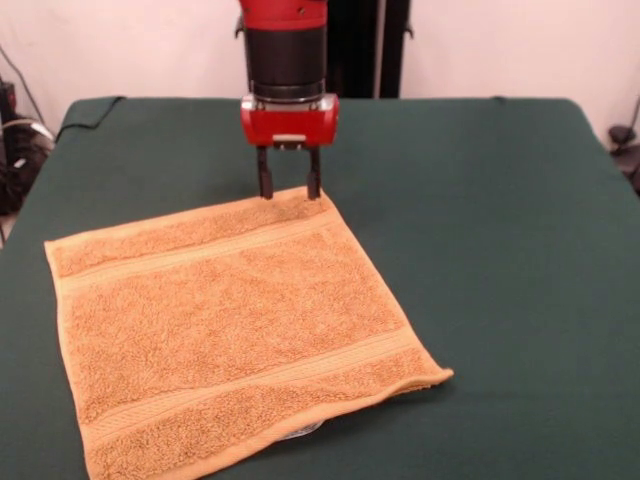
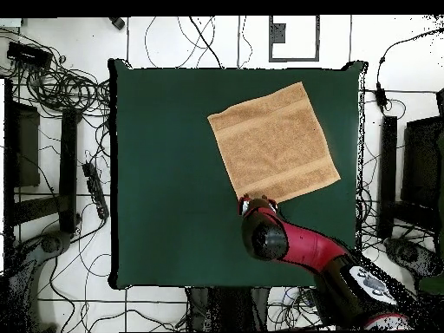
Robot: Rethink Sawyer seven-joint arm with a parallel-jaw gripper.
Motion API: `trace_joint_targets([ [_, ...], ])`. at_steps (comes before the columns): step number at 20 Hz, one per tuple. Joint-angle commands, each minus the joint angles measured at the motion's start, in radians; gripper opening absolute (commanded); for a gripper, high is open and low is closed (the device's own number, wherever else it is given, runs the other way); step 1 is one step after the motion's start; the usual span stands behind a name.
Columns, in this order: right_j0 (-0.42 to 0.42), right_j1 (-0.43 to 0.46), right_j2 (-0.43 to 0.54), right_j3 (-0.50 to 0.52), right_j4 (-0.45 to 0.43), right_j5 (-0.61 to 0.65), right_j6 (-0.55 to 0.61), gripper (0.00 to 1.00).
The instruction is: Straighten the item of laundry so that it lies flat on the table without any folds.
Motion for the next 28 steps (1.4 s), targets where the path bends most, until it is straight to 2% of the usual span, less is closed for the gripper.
trace_joint_targets([
  [1,0.041,-0.014,0.016,0.085,0.082,0.107,0.231,1.0],
  [7,0.03,0.025,0.026,0.058,0.077,0.065,0.212,1.0],
  [9,0.036,0.06,0.017,0.017,0.073,0.037,0.204,1.0],
  [13,0.02,0.185,0.041,-0.086,0.062,-0.017,0.183,1.0],
  [19,0.025,0.208,0.037,-0.108,0.061,-0.034,0.187,1.0],
  [25,0.003,0.334,0.065,-0.209,0.041,-0.107,0.171,1.0],
  [28,-0.003,0.356,0.068,-0.234,0.033,-0.12,0.163,1.0],
])
